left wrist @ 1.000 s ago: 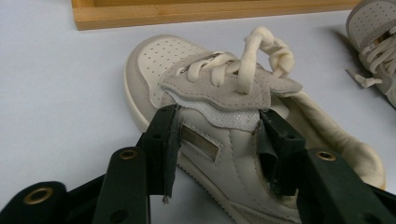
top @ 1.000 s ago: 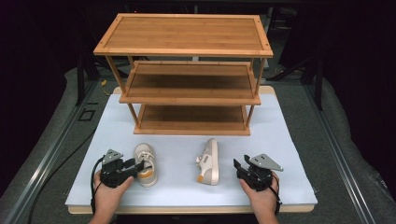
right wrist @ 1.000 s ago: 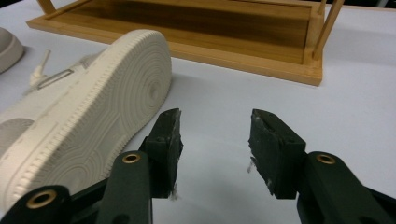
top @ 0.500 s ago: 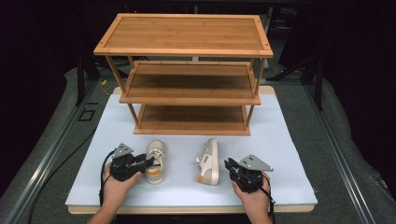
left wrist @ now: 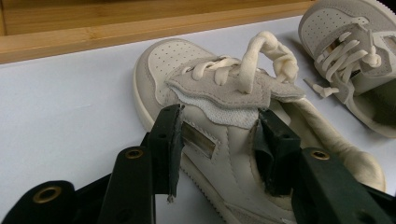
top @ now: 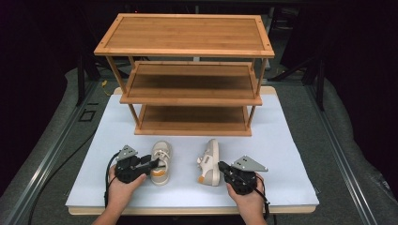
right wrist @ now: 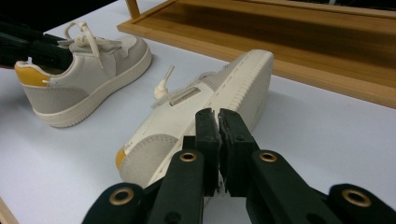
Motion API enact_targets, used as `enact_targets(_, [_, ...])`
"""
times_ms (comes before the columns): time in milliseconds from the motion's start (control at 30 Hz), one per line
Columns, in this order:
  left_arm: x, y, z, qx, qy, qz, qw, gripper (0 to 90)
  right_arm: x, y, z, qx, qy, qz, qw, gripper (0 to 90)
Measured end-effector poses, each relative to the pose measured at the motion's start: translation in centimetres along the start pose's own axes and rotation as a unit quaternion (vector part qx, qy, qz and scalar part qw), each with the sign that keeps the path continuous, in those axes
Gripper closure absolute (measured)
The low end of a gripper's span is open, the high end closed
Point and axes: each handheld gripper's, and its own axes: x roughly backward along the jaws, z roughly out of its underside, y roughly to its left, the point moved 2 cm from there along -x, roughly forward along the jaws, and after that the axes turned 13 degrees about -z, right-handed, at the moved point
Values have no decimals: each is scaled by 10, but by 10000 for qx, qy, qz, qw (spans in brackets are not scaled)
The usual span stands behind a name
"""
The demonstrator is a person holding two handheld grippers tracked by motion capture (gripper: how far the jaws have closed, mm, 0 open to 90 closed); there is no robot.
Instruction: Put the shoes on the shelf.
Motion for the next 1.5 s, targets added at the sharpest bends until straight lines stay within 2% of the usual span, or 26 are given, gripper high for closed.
enact_targets(67, [0, -1, 0, 1, -9, -1, 10000, 552, 0, -1, 0, -45, -39, 9, 10000, 852])
enact_targets(133, [0, 0, 0, -1, 3, 5, 10000, 550, -1, 0, -1, 13, -49, -5, 10000, 832])
enact_targets(167, [-1, 0, 0, 2, -1, 14, 10000, 550, -2, 3, -1, 122, -49, -68, 9999, 823])
enact_targets(267, [-1, 0, 0, 40, 9, 28, 10000, 549, -6, 5, 0, 209, 48, -77, 9997, 829])
enact_targets(433, [-1, -1, -1, 22, 31, 0, 10000, 550, -8, 6, 1, 207, 110, -69, 9997, 853])
enact_targets(500, [-1, 0, -1, 27, 28, 14, 10000, 550, -8, 7, 1, 224, 85, -47, 9997, 862])
enact_targets(600, [-1, -1, -1, 22, 38, 7, 10000, 551, -6, 9, 2, 329, 157, 165, 9992, 866])
enact_targets(900, [-1, -1, -1, 10, 52, 10, 10000, 553, 9, -7, 9, -189, 191, 534, 9982, 875])
enact_targets(1000, [-1, -1, -1, 9, 51, 9, 10000, 553, 13, -14, 14, -546, 271, 649, 9960, 875])
enact_targets(1067, [-1, -1, -1, 12, 52, 9, 10000, 553, 14, -17, 16, -629, 307, 708, 9950, 874])
enact_targets(1133, [-1, -1, -1, 6, 46, -4, 10000, 554, 14, -24, 23, -819, 481, 740, 9927, 888])
enact_targets(1167, [-1, -1, -1, 6, 48, -5, 10000, 554, 14, -24, 23, -819, 481, 740, 9927, 888])
enact_targets(1200, [-1, -1, -1, 15, 43, -3, 10000, 554, 14, -28, 27, -835, 648, 768, 9914, 863])
enact_targets(1267, [-1, -1, -1, 11, 37, -6, 10000, 554, 16, -30, 27, -789, 652, 847, 9911, 842])
enact_targets(1300, [-1, -1, -1, 17, 33, -5, 10000, 554, 19, -28, 25, -723, 646, 1070, 9895, 826])
enact_targets(1333, [-1, -1, -1, 17, 33, -5, 10000, 553, 19, -28, 25, -723, 646, 1070, 9895, 826])
enact_targets(1367, [-1, -1, -1, 25, 30, -4, 10000, 553, 21, -28, 22, -703, 515, 924, 9919, 801])
enact_targets(1400, [-1, -1, 0, 32, 23, -3, 10000, 553, 26, -25, 17, -704, 320, 1029, 9917, 756])
enact_targets(1433, [-1, -1, 0, 32, 23, -3, 10000, 553, 26, -25, 17, -704, 320, 1029, 9917, 756])
enact_targets(1467, [-1, -1, 0, 51, 21, 2, 10000, 553, 29, -21, 13, -753, 75, 897, 9931, 706])
enact_targets(1500, [-1, -1, 0, 51, 21, 2, 10000, 553, 29, -19, 12, -758, -31, 832, 9936, 680])
